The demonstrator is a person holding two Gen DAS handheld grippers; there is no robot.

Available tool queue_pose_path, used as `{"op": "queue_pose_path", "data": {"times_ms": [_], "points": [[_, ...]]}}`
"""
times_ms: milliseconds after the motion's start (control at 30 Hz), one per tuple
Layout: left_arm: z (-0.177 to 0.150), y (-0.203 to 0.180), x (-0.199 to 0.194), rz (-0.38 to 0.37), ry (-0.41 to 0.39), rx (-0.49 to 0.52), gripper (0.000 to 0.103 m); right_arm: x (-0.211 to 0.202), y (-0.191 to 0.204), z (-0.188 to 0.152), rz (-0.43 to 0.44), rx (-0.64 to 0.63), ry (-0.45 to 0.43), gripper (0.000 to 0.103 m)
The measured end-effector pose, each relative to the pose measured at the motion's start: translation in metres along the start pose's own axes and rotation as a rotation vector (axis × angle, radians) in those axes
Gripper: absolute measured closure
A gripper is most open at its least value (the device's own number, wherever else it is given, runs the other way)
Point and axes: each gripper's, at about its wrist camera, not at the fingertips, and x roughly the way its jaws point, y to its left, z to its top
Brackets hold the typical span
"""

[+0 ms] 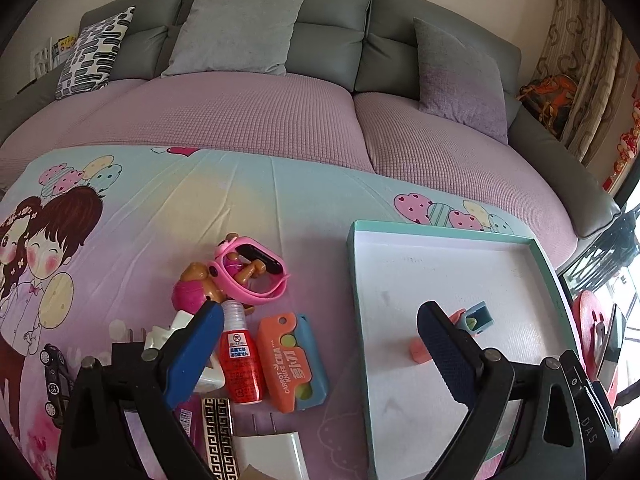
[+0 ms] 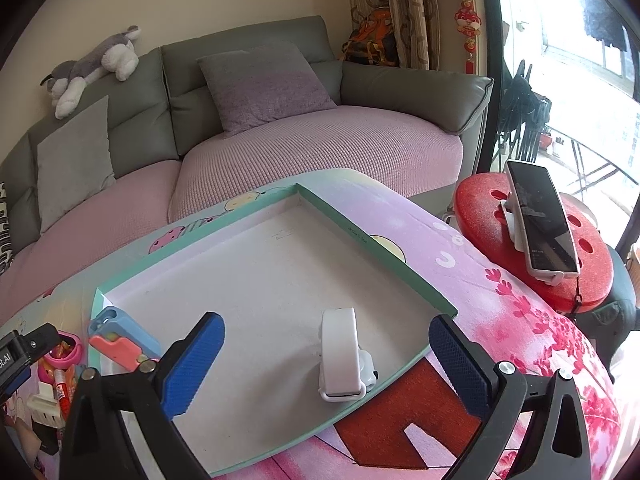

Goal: Organize rigid objects
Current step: 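Move both tools back from the tray toward the remaining items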

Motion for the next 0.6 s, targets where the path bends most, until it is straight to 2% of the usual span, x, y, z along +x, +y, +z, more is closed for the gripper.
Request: {"op": "queue_pose_path", "data": {"times_ms": [167,333,600], "points": [[0.003,0.022,-0.011,0.016,-0.063,-0.05,0.0,-0.003,0.008,0.0,0.036,-0.004,-0.009,0.0],[0.004,0.047,-0.03,0.067,-0.118,-0.087,0.0,-0.01,0.018,0.0,0.088,-0.004,-0.041,0.0],[0.006,0.091,-0.08,0.177,-0.263,-0.125,0.0,-0.026,0.058,-0.004,0.237,-0.073,-0.079,0.0]]}}
